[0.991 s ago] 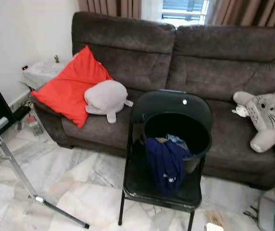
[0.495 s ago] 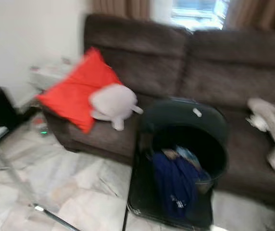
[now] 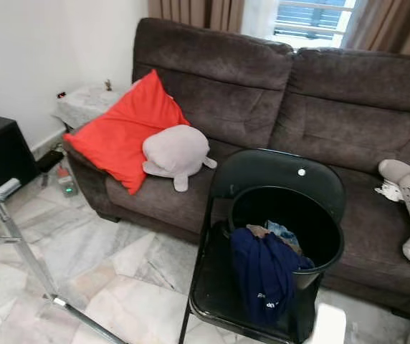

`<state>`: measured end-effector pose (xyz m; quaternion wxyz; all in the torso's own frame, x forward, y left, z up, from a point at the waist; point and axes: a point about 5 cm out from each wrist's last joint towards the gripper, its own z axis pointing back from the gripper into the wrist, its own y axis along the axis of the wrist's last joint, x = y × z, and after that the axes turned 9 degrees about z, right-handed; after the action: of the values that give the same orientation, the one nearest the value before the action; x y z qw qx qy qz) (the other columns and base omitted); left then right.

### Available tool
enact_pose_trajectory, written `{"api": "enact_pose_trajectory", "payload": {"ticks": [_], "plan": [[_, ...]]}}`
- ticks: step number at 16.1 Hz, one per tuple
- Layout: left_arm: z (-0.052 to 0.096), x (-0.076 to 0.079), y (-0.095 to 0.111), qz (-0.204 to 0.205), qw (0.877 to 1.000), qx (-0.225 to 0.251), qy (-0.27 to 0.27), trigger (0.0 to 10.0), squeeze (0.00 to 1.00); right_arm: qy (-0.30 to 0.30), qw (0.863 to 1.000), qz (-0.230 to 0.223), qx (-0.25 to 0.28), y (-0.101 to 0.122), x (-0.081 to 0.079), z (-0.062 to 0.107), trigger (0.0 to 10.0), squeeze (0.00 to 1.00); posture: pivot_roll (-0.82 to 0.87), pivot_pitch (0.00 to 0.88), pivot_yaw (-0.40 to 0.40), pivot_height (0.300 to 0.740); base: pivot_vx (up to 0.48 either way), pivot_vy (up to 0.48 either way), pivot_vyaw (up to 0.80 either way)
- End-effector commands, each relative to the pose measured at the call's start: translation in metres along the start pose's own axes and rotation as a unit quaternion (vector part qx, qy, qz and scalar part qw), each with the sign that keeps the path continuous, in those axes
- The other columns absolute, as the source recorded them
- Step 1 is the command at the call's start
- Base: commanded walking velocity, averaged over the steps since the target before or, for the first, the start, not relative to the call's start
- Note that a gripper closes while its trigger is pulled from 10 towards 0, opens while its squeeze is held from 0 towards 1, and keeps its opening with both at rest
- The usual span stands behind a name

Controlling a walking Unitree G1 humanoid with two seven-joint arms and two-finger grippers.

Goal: Hang hanger

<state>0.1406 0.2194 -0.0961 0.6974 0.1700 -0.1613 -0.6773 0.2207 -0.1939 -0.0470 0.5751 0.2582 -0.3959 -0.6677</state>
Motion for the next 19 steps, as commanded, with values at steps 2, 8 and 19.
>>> {"api": "enact_pose_trajectory", "payload": {"ticks": [2, 8, 19], "plan": [[0.001, -0.001, -0.005, -0.002, 1.0, -0.011, 0.0, 10.0, 0.0, 0.028, 0.992, 0.083, 0.086, 0.023, -0.004, 0.012, 10.0, 0.0, -0.09, 0.003, -0.051, 0.74, 0.0, 0.0, 0.0], [0.001, -0.001, -0.005, -0.007, 1.0, -0.012, -0.005, 10.0, 0.0, 0.097, 0.982, 0.137, 0.087, 0.017, -0.004, 0.047, 10.0, 0.0, -0.1, 0.0, -0.052, 0.74, 0.0, 0.0, 0.0], [0.0, -0.001, -0.002, -0.005, 1.0, -0.008, -0.004, 10.0, 0.0, 0.162, 0.967, 0.182, 0.071, 0.047, 0.0, 0.019, 10.0, 0.0, -0.08, 0.013, -0.046, 0.74, 0.0, 0.0, 0.0]]}}
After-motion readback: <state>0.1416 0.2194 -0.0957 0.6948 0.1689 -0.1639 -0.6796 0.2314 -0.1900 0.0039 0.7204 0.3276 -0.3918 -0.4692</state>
